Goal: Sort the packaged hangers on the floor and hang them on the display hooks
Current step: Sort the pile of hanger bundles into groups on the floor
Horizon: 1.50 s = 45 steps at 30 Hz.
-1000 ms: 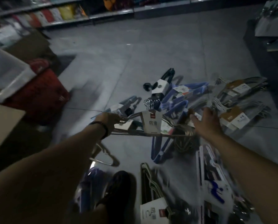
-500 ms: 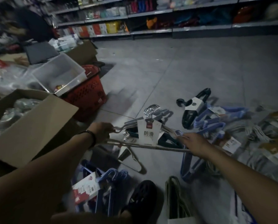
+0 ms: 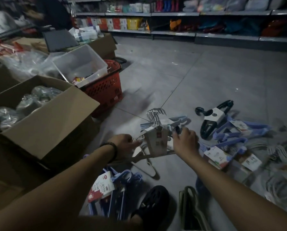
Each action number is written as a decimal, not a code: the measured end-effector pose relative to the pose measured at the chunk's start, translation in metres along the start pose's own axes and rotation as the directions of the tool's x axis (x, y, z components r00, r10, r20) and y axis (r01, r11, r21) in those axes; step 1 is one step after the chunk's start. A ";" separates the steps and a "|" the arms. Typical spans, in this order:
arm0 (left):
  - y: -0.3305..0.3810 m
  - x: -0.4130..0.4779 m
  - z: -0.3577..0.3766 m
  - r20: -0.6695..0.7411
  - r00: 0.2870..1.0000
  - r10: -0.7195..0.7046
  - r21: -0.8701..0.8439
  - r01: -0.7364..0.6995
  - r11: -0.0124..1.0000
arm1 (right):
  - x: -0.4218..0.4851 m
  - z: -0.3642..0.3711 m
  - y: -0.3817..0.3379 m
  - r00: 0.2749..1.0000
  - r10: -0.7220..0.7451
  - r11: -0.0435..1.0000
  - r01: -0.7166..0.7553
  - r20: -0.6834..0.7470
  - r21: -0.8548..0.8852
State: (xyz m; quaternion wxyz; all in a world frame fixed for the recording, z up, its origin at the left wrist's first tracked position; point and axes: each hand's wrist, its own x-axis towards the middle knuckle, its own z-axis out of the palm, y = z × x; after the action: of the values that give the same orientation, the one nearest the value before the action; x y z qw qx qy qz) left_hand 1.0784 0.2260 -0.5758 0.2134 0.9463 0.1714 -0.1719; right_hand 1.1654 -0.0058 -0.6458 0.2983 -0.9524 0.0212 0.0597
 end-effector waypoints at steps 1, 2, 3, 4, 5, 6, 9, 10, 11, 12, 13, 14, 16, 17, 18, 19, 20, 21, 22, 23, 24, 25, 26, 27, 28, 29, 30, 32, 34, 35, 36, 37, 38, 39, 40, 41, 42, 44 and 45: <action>0.006 -0.004 0.004 -0.047 0.998 -0.028 -0.010 0.028 1.000 | -0.006 0.002 -0.019 0.999 0.013 0.991 -0.017 0.030 0.132; 0.013 -0.009 0.009 -0.090 0.994 -0.062 -0.031 0.060 0.998 | -0.005 0.007 -0.035 0.993 0.029 0.954 -0.062 0.117 0.293; 0.021 -0.016 0.014 -0.127 0.987 -0.098 -0.055 0.091 0.994 | -0.007 0.008 -0.050 0.965 0.054 0.876 -0.168 0.255 0.452; 0.029 -0.022 0.020 -0.161 0.979 -0.123 -0.054 0.116 0.992 | -0.006 0.013 -0.060 0.929 0.061 0.780 -0.272 0.364 0.564; 0.037 -0.028 0.026 -0.194 0.973 -0.122 -0.020 0.120 0.993 | -0.006 0.017 -0.065 0.908 0.058 0.710 -0.329 0.414 0.623; 0.045 -0.032 0.033 -0.222 0.970 -0.095 0.028 0.104 0.994 | -0.006 0.018 -0.068 0.906 0.045 0.672 -0.340 0.422 0.658; 0.061 -0.038 0.056 -0.257 0.962 0.089 0.156 -0.050 0.986 | -0.001 0.021 -0.066 0.913 0.035 0.587 -0.347 0.406 0.732; 0.065 -0.038 0.064 -0.229 0.961 0.154 0.176 -0.115 0.978 | 0.003 0.025 -0.061 0.903 0.047 0.558 -0.378 0.427 0.739; 0.065 -0.035 0.070 -0.173 0.964 0.202 0.169 -0.173 0.970 | 0.008 0.030 -0.055 0.906 0.067 0.556 -0.382 0.419 0.738; 0.064 -0.031 0.073 -0.104 0.968 0.230 0.148 -0.213 0.966 | 0.013 0.033 -0.050 0.918 0.097 0.593 -0.363 0.383 0.719; 0.061 -0.023 0.071 -0.057 0.970 0.236 0.130 -0.227 0.965 | 0.015 0.037 -0.047 0.930 0.113 0.631 -0.339 0.350 0.698; 0.056 -0.011 0.067 -0.042 0.977 0.211 0.114 -0.205 0.972 | 0.019 0.040 -0.043 0.936 0.106 0.646 -0.323 0.337 0.692; 0.045 0.021 0.045 -0.002 0.999 0.037 0.048 -0.037 0.998 | 0.024 0.049 -0.037 0.916 0.034 0.585 -0.343 0.400 0.735; 0.037 0.037 0.033 0.069 0.996 -0.055 -0.045 0.058 0.997 | 0.026 0.052 -0.035 0.902 -0.016 0.552 -0.352 0.431 0.756; 0.024 0.054 0.026 0.132 0.985 -0.111 -0.183 0.134 0.974 | 0.029 0.056 -0.032 0.894 -0.054 0.522 -0.355 0.445 0.776; 0.011 0.069 0.019 0.194 0.969 -0.156 -0.339 0.215 0.916 | 0.032 0.060 -0.030 0.889 -0.092 0.504 -0.347 0.448 0.791; 0.001 0.081 0.016 0.258 0.949 -0.180 -0.499 0.291 0.817 | 0.035 0.065 -0.030 0.883 -0.129 0.492 -0.337 0.451 0.802; -0.008 0.089 0.016 0.310 0.928 -0.206 -0.660 0.366 0.656 | 0.038 0.069 -0.031 0.877 -0.162 0.486 -0.329 0.453 0.810; -0.016 0.096 0.024 0.338 0.915 -0.222 -0.769 0.404 0.495 | 0.042 0.074 -0.034 0.866 -0.190 0.476 -0.331 0.463 0.815; -0.021 0.100 0.034 0.366 0.904 -0.220 -0.846 0.422 0.327 | 0.047 0.081 -0.036 0.855 -0.200 0.474 -0.343 0.478 0.811; -0.025 0.106 0.045 0.383 0.899 -0.214 -0.885 0.423 0.193 | 0.053 0.089 -0.038 0.840 -0.199 0.491 -0.361 0.506 0.793; -0.027 0.114 0.057 0.388 0.899 -0.205 -0.909 0.410 0.077 | 0.061 0.097 -0.041 0.822 -0.188 0.545 -0.368 0.537 0.753; -0.030 0.124 0.069 0.383 0.895 -0.231 -0.917 0.398 0.022 | 0.070 0.107 -0.044 0.814 -0.160 0.617 -0.359 0.558 0.701; -0.033 0.136 0.082 0.365 0.890 -0.274 -0.928 0.371 -0.033 | 0.080 0.117 -0.045 0.812 -0.135 0.693 -0.333 0.568 0.640; -0.036 0.148 0.096 0.355 0.880 -0.315 -0.934 0.352 -0.068 | 0.091 0.130 -0.044 0.816 -0.110 0.758 -0.301 0.568 0.578; -0.039 0.160 0.106 0.337 0.875 -0.347 -0.942 0.315 -0.118 | 0.101 0.144 -0.043 0.824 -0.094 0.807 -0.265 0.558 0.527; -0.047 0.176 0.121 0.332 0.856 -0.398 -0.943 0.300 -0.142 | 0.109 0.161 -0.041 0.833 -0.092 0.840 -0.229 0.545 0.492; -0.064 0.207 0.151 0.312 0.826 -0.469 -0.950 0.274 -0.150 | 0.124 0.199 -0.032 0.853 -0.112 0.880 -0.154 0.510 0.450; -0.078 0.224 0.165 0.287 0.782 -0.553 -0.955 0.282 -0.097 | 0.135 0.233 -0.020 0.849 -0.141 0.893 -0.113 0.509 0.436; -0.083 0.229 0.169 0.265 0.757 -0.597 -0.954 0.295 -0.049 | 0.138 0.245 -0.016 0.836 -0.146 0.894 -0.117 0.529 0.432; -0.089 0.231 0.172 0.249 0.718 -0.650 -0.944 0.330 0.004 | 0.138 0.255 -0.013 0.823 -0.153 0.904 -0.108 0.547 0.415; -0.096 0.232 0.175 0.241 0.695 -0.677 -0.933 0.359 0.037 | 0.139 0.265 -0.011 0.819 -0.163 0.915 -0.083 0.550 0.395; -0.099 0.230 0.173 0.257 0.680 -0.687 -0.915 0.401 0.054 | 0.139 0.271 -0.010 0.819 -0.175 0.928 -0.049 0.547 0.370; -0.104 0.229 0.173 0.261 0.669 -0.696 -0.903 0.423 0.069 | 0.138 0.279 -0.009 0.818 -0.175 0.937 -0.033 0.548 0.347; -0.108 0.230 0.175 0.272 0.671 -0.690 -0.883 0.458 0.098 | 0.135 0.285 -0.010 0.814 -0.159 0.938 -0.051 0.559 0.342; -0.114 0.233 0.177 0.286 0.688 -0.667 -0.848 0.506 0.158 | 0.131 0.291 -0.009 0.815 -0.134 0.938 -0.079 0.563 0.337; -0.117 0.235 0.179 0.297 0.699 -0.651 -0.810 0.545 0.217 | 0.127 0.296 -0.006 0.831 -0.095 0.945 -0.097 0.548 0.311; -0.119 0.239 0.188 0.331 0.703 -0.630 -0.768 0.589 0.254 | 0.122 0.299 0.001 0.862 -0.055 0.971 -0.071 0.505 0.227; -0.117 0.239 0.191 0.322 0.698 -0.640 -0.760 0.593 0.264 | 0.119 0.298 0.004 0.858 -0.056 0.972 -0.069 0.510 0.223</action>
State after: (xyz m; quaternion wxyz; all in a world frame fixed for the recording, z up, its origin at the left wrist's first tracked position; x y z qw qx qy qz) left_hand 1.1942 0.2969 -0.8738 0.5397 0.5904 0.5889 -0.1157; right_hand 1.2535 0.1608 -0.9060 0.4028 -0.8601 -0.0490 0.3091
